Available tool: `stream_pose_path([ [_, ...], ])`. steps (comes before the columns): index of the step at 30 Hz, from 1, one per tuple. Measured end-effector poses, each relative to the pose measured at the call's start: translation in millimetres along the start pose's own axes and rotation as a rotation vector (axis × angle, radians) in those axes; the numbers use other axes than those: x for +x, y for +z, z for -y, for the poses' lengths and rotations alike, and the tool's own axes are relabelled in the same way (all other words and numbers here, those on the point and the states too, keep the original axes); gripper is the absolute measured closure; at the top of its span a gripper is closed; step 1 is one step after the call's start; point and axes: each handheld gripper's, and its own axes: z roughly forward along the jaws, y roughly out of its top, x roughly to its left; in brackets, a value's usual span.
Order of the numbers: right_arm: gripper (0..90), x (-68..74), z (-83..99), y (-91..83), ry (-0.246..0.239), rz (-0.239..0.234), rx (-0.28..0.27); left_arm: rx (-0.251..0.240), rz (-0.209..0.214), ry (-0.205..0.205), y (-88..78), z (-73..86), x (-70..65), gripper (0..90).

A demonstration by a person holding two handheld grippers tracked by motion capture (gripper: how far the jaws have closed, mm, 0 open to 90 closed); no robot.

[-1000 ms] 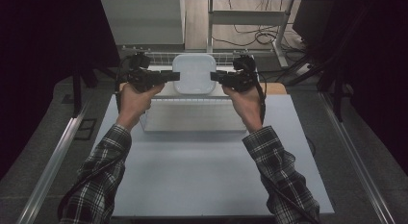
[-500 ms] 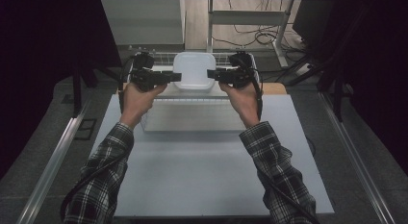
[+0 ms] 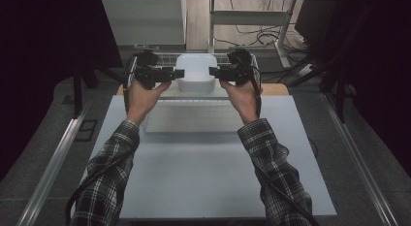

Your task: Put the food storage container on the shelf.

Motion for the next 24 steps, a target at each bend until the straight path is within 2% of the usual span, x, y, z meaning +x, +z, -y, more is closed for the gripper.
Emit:
stream_pose_path([
  [4, 52.1, -0.1, -1.0, 3.0, 0.003, 0.018, -0.004, -0.008, -0.032, 0.017, 2.0, -1.3, -0.4, 36.9],
  [5, 48.9, 0.0, -1.6, 3.7, 0.000, 0.026, -0.002, -0.010, -0.039, 0.025, 2.5, -1.7, -0.5, 34.4],
  [6, 46.5, 0.1, -1.7, 3.6, -0.010, 0.036, -0.003, -0.004, -0.054, 0.051, 1.8, -1.9, -0.7, 31.2],
  [8, 43.7, 0.7, -1.7, 3.1, -0.023, 0.041, -0.007, -0.006, -0.052, 0.056, 1.0, -1.5, -0.5, 28.6],
  [9, 38.6, 1.0, -0.9, 1.1, -0.051, 0.035, -0.027, -0.007, -0.029, 0.067, -1.0, -0.2, 0.7, 24.0],
  [10, 35.5, 0.9, -0.3, 0.1, -0.057, 0.022, -0.037, -0.007, -0.029, 0.067, -1.0, -0.2, 0.7, 21.9],
  [11, 32.5, 0.5, 0.3, -0.9, -0.061, 0.008, -0.042, -0.010, -0.018, 0.093, -3.7, 2.0, 0.6, 21.0],
  [12, 32.5, 0.5, 0.3, -0.9, -0.061, 0.008, -0.042, -0.010, -0.018, 0.093, -3.7, 2.0, 0.6, 20.3],
  [13, 28.1, 0.4, 2.4, -3.0, -0.068, -0.018, -0.050, 0.000, 0.001, 0.135, -5.8, 4.7, -1.1, 17.8],
  [16, 23.2, 2.2, 7.1, -5.4, -0.099, -0.024, -0.058, -0.016, 0.029, 0.180, -9.9, 9.1, -4.6, 13.2],
  [21, 19.3, 4.8, 16.2, -9.1, -0.134, -0.057, -0.063, -0.018, 0.103, 0.187, -14.8, 14.3, -7.1, 7.0],
  [24, 18.5, 5.7, 20.2, -11.0, -0.147, -0.058, -0.059, -0.009, 0.108, 0.194, -15.9, 15.8, -8.7, 5.1],
])
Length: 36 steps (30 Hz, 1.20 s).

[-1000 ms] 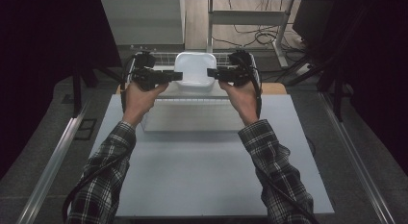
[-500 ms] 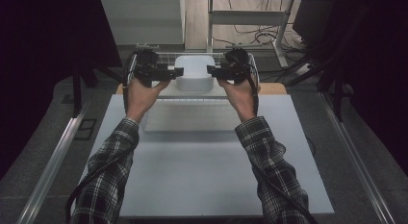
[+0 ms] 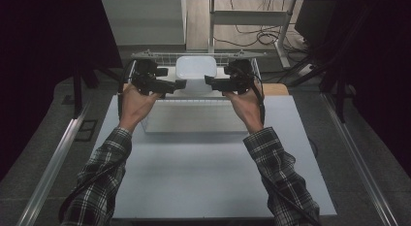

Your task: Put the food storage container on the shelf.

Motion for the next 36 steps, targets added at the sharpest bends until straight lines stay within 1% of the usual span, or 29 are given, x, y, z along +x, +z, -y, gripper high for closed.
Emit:
stream_pose_path([
  [4, 17.2, 0.5, 3.0, -2.5, 0.002, -0.011, 0.009, 0.013, 0.013, 0.013, -0.6, 3.3, -4.5, 3.7],
  [11, 14.9, 3.0, 6.6, -8.3, -0.004, -0.032, 0.018, 0.001, 0.020, 0.024, -3.1, 9.5, -9.7, 2.9],
  [14, 12.7, 5.6, 9.7, -11.2, -0.014, -0.042, 0.036, -0.008, 0.035, 0.017, -6.5, 14.7, -10.2, 2.4],
  [16, 12.2, 6.3, 10.5, -11.7, -0.019, -0.045, 0.035, -0.011, 0.037, 0.015, -7.4, 15.9, -10.4, 1.9],
  [19, 9.7, 9.7, 12.7, -15.5, -0.030, -0.060, 0.032, -0.017, 0.043, 0.018, -11.4, 20.5, -12.3, 1.6],
  [21, 9.1, 10.6, 13.1, -16.4, -0.031, -0.064, 0.029, -0.021, 0.043, 0.020, -12.5, 22.0, -13.1, 1.5],
  [22, 7.4, 12.7, 14.1, -18.8, -0.027, -0.070, 0.029, -0.023, 0.046, 0.024, -14.3, 24.2, -14.2, 1.4],
  [27, 3.3, 16.2, 17.9, -21.8, -0.051, -0.070, 0.042, -0.040, 0.060, 0.028, -19.3, 30.8, -17.7, 0.9],
  [29, 1.9, 16.5, 20.0, -22.4, -0.062, -0.063, 0.041, -0.043, 0.062, 0.032, -21.2, 33.3, -19.2, 0.6],
  [34, 1.3, 15.9, 23.3, -25.2, -0.046, -0.062, 0.039, -0.051, 0.071, 0.039, -24.7, 37.9, -22.2, 0.1],
  [36, 1.3, 15.3, 25.0, -26.9, -0.030, -0.075, 0.044, -0.056, 0.082, 0.039, -26.1, 40.4, -24.0, 0.1],
])
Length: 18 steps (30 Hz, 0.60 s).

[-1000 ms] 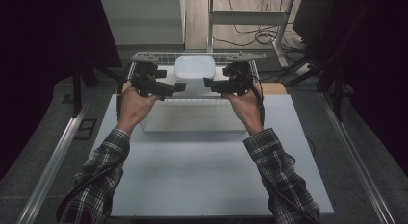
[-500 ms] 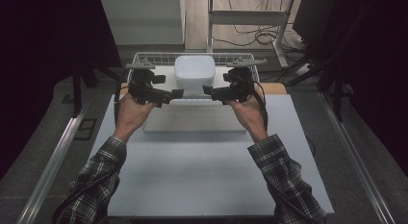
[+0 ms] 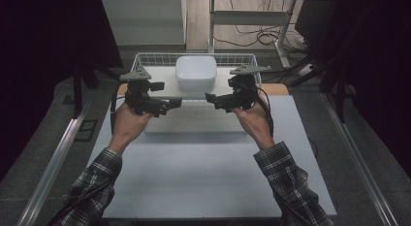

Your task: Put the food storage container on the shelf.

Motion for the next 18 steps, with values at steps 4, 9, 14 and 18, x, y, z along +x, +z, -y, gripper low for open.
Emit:
stream_pose_path([
  [4, 1.3, -0.1, 4.0, -2.7, 0.006, -0.018, 0.009, -0.002, 0.008, 0.005, -1.4, 4.8, -3.9, 0.2],
  [9, 1.3, 0.8, 13.5, -8.0, -0.006, -0.021, 0.013, 0.015, 0.004, 0.019, -0.7, 15.9, -8.4, 1.0],
  [14, 1.3, 2.3, 22.9, -11.7, -0.023, -0.016, 0.020, 0.020, 0.008, 0.028, 1.1, 27.8, -10.8, 1.1],
  [18, 1.2, 3.6, 29.7, -13.8, -0.026, -0.039, 0.027, 0.028, 0.012, 0.025, 2.9, 37.7, -12.0, 1.1],
])
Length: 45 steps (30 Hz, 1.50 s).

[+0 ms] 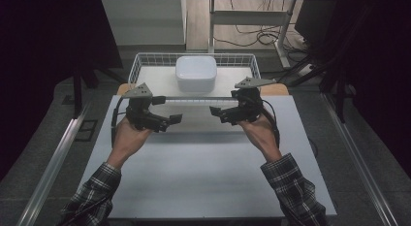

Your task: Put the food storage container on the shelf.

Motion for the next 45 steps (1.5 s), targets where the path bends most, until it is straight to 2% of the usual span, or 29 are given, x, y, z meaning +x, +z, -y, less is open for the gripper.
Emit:
stream_pose_path([
  [6, 1.2, 5.1, 11.7, 1.2, -0.030, -0.020, 0.016, 0.004, 0.011, -0.011, 2.4, 11.8, -1.7, 0.9],
  [9, 1.0, 9.2, 17.8, 1.9, -0.056, -0.014, 0.022, 0.006, 0.023, -0.013, 4.3, 20.3, -4.0, 0.8],
  [24, 0.5, 20.4, 43.1, 0.2, -0.099, -0.033, 0.054, 0.010, 0.048, -0.038, 7.2, 44.9, -13.3, 0.2],
  [31, 0.5, 24.7, 55.9, -3.9, -0.098, -0.042, 0.061, 0.033, 0.048, -0.037, 7.0, 59.5, -19.6, 0.0],
  [45, 0.6, 32.7, 83.2, -15.7, -0.088, -0.046, 0.053, 0.017, 0.043, -0.042, -0.2, 85.1, -32.9, 0.0],
])
